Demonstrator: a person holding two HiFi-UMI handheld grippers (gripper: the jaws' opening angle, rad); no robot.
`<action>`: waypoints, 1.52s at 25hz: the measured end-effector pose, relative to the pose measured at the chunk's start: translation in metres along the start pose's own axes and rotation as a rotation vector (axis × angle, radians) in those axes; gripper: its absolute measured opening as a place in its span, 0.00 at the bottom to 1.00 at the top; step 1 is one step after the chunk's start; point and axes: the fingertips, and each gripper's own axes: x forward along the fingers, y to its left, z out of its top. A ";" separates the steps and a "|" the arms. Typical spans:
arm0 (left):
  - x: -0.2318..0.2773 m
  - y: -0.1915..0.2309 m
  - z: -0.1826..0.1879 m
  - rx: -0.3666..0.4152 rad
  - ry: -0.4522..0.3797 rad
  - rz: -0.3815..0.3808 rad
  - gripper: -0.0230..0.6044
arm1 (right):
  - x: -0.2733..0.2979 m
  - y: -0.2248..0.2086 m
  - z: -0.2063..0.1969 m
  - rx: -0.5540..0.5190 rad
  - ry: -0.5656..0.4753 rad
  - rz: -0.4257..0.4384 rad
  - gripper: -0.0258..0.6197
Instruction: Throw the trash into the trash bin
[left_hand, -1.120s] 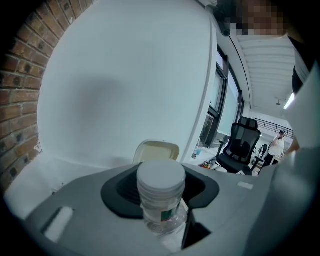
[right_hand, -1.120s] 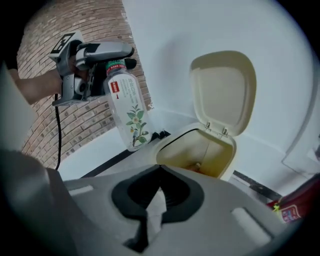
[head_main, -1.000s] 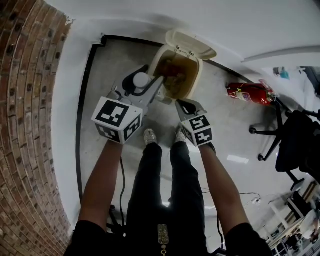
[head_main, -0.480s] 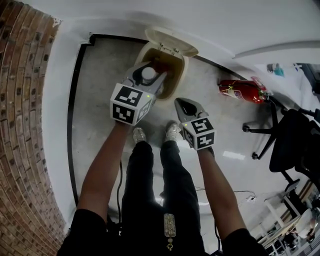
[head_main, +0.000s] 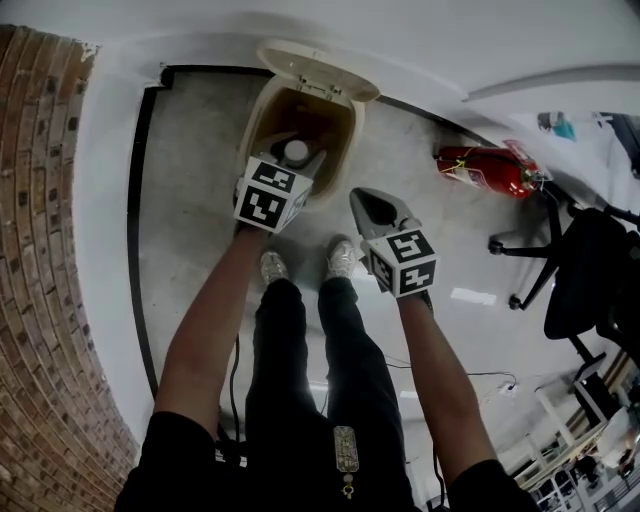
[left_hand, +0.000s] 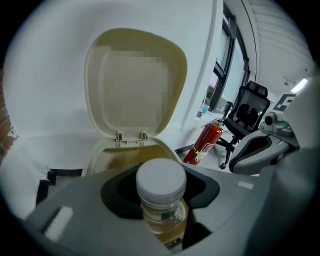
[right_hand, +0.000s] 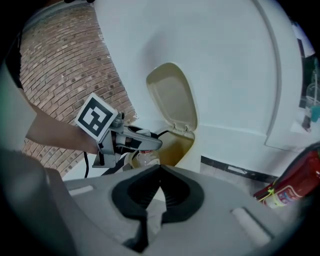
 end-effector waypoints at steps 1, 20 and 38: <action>0.004 0.000 -0.004 -0.001 0.014 0.003 0.33 | 0.000 -0.002 -0.001 0.003 0.001 -0.001 0.04; -0.021 -0.006 -0.003 -0.028 0.052 -0.050 0.45 | -0.004 -0.026 0.055 0.001 -0.078 -0.057 0.04; -0.094 0.000 0.074 -0.021 -0.093 0.004 0.05 | -0.015 -0.051 0.243 -0.102 -0.316 -0.080 0.04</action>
